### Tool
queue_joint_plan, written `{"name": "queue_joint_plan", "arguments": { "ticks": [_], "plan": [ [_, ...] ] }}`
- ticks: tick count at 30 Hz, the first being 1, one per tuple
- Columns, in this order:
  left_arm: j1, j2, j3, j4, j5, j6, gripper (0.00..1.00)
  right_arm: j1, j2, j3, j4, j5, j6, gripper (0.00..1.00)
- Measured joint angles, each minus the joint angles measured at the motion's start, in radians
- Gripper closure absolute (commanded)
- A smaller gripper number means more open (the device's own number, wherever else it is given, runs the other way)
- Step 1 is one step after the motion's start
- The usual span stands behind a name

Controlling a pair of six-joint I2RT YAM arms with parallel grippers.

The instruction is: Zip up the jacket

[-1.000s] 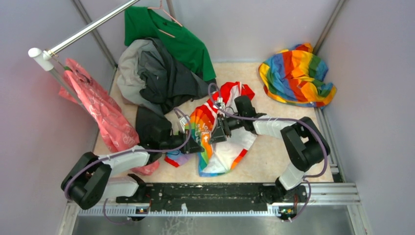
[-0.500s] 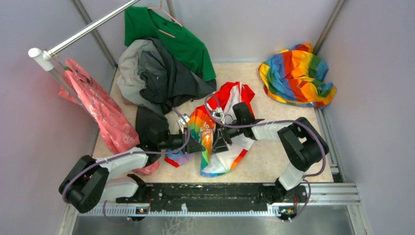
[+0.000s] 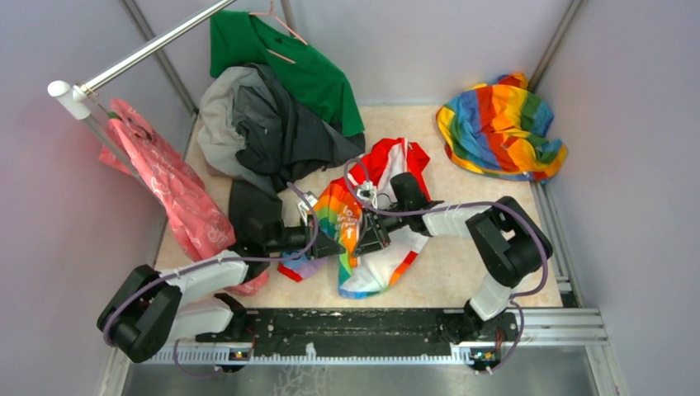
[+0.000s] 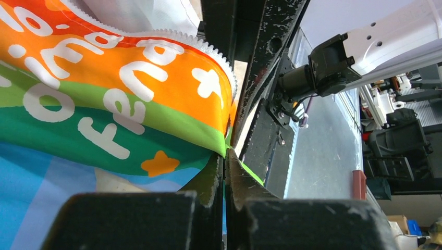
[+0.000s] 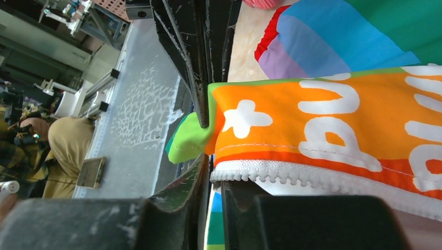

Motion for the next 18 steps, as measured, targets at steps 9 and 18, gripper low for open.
{"name": "queue_joint_plan", "arguments": {
  "ticks": [9, 18],
  "plan": [
    [0.012, -0.029, -0.009, -0.040, -0.047, -0.001, 0.56, 0.000, 0.002, 0.088, -0.157, -0.008, -0.064, 1.00],
    [0.014, -0.172, -0.009, -0.173, -0.116, 0.000, 0.32, -0.013, 0.021, 0.228, -0.444, -0.037, -0.213, 1.00]
  ]
}}
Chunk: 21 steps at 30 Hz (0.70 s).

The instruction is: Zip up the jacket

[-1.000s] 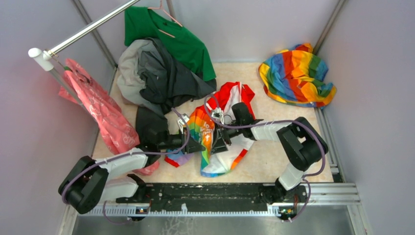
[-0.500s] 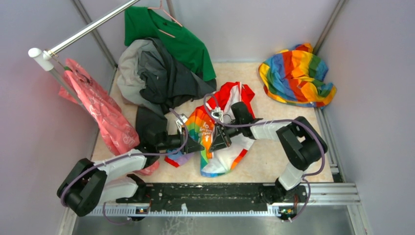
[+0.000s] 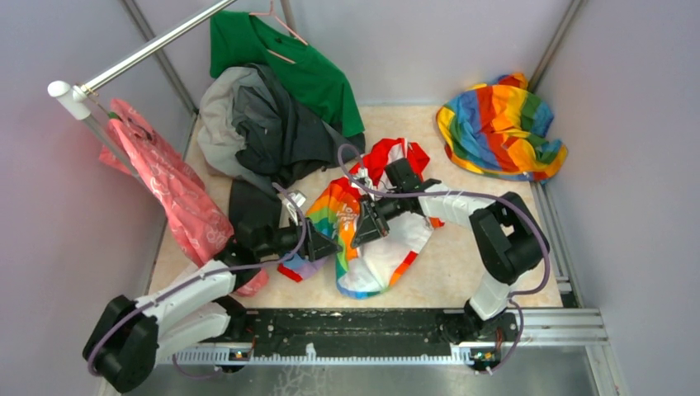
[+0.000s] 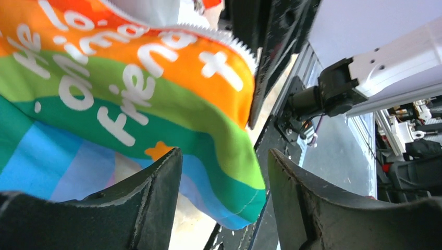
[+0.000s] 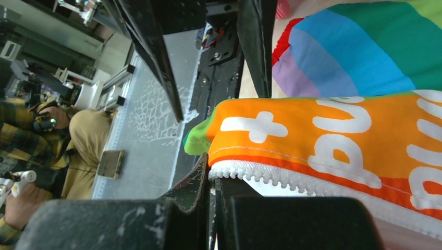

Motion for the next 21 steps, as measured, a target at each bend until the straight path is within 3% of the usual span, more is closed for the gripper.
{"name": "queue_joint_plan", "arguments": {
  "ticks": [9, 15, 21],
  "plan": [
    [0.000, -0.216, -0.030, -0.019, -0.035, -0.050, 0.29, -0.001, 0.013, 0.028, -0.198, -0.054, -0.125, 1.00],
    [-0.019, -0.202, -0.030, -0.036, -0.034, -0.117, 0.28, -0.001, 0.017, 0.042, -0.226, -0.077, -0.135, 1.00],
    [-0.118, -0.161, -0.010, -0.138, -0.101, -0.119, 0.27, -0.001, 0.017, 0.040, -0.171, -0.106, -0.061, 1.00]
  ]
}}
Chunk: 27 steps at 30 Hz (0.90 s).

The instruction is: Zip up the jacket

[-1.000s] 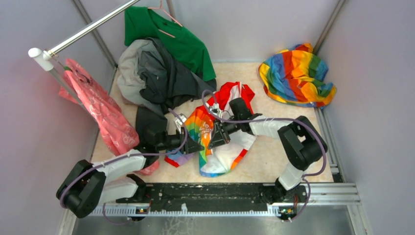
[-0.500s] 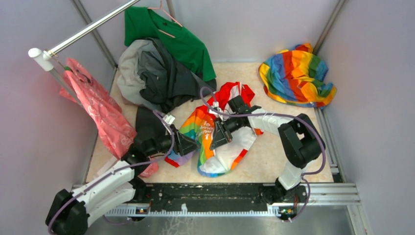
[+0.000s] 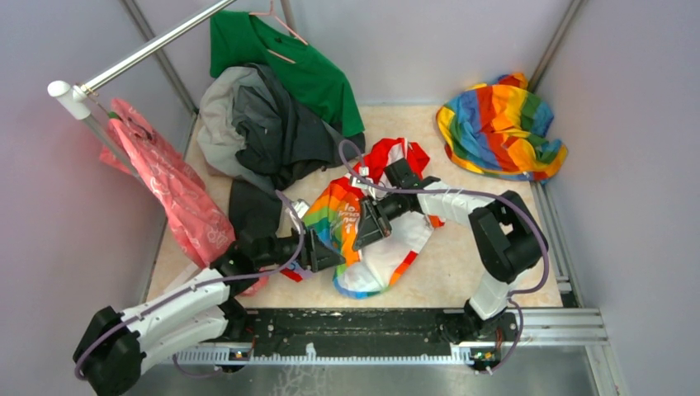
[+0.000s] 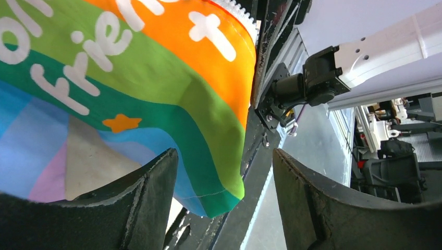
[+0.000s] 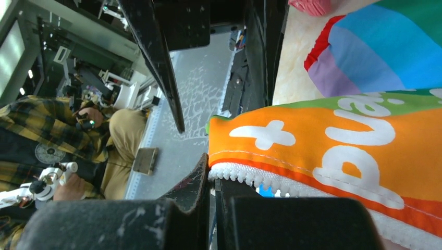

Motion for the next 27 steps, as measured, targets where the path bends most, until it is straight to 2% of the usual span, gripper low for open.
{"name": "queue_joint_plan", "arguments": {
  "ticks": [6, 9, 12, 15, 18, 24, 27],
  "plan": [
    [-0.060, 0.037, 0.039, -0.024, -0.032, 0.000, 0.27, 0.000, 0.008, -0.024, 0.162, -0.042, 0.170, 1.00],
    [-0.073, 0.073, 0.040, -0.007, -0.031, 0.000, 0.30, 0.000, 0.019, -0.027, 0.196, -0.051, 0.212, 1.00],
    [-0.075, 0.122, 0.041, 0.011, -0.028, 0.000, 0.42, 0.002, 0.022, -0.027, 0.218, -0.055, 0.234, 1.00],
    [-0.075, 0.164, 0.043, 0.015, -0.026, -0.001, 0.65, 0.004, 0.023, -0.027, 0.227, -0.058, 0.248, 0.97],
    [-0.075, 0.182, 0.043, 0.025, -0.025, 0.000, 0.78, 0.004, 0.023, -0.027, 0.232, -0.054, 0.254, 0.92],
    [-0.075, 0.188, 0.044, 0.061, -0.021, 0.000, 0.83, 0.004, 0.023, -0.027, 0.192, -0.014, 0.207, 0.74],
    [-0.074, 0.188, 0.044, 0.079, -0.014, 0.000, 0.84, 0.004, 0.022, -0.027, 0.140, 0.014, 0.152, 0.69]
  ]
}}
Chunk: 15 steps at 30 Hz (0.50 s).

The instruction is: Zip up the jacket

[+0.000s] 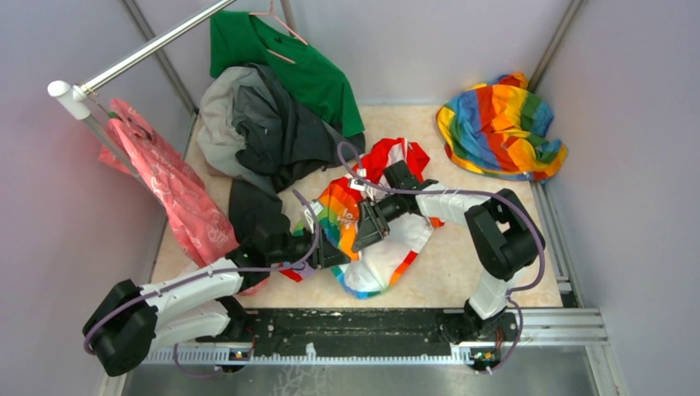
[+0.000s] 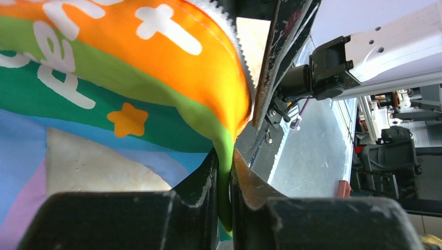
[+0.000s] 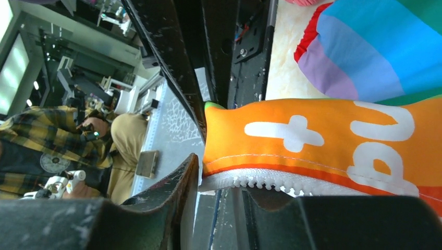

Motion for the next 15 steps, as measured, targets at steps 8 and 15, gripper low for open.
{"name": "queue_joint_plan", "arguments": {
  "ticks": [8, 15],
  "plan": [
    [0.019, -0.001, -0.015, 0.046, 0.017, 0.001, 0.83, 0.002, -0.023, -0.030, -0.029, 0.040, -0.059, 0.73],
    [0.034, -0.001, -0.025, 0.058, 0.026, 0.002, 0.83, 0.006, -0.052, -0.039, -0.029, 0.046, -0.062, 0.83]
  ]
}}
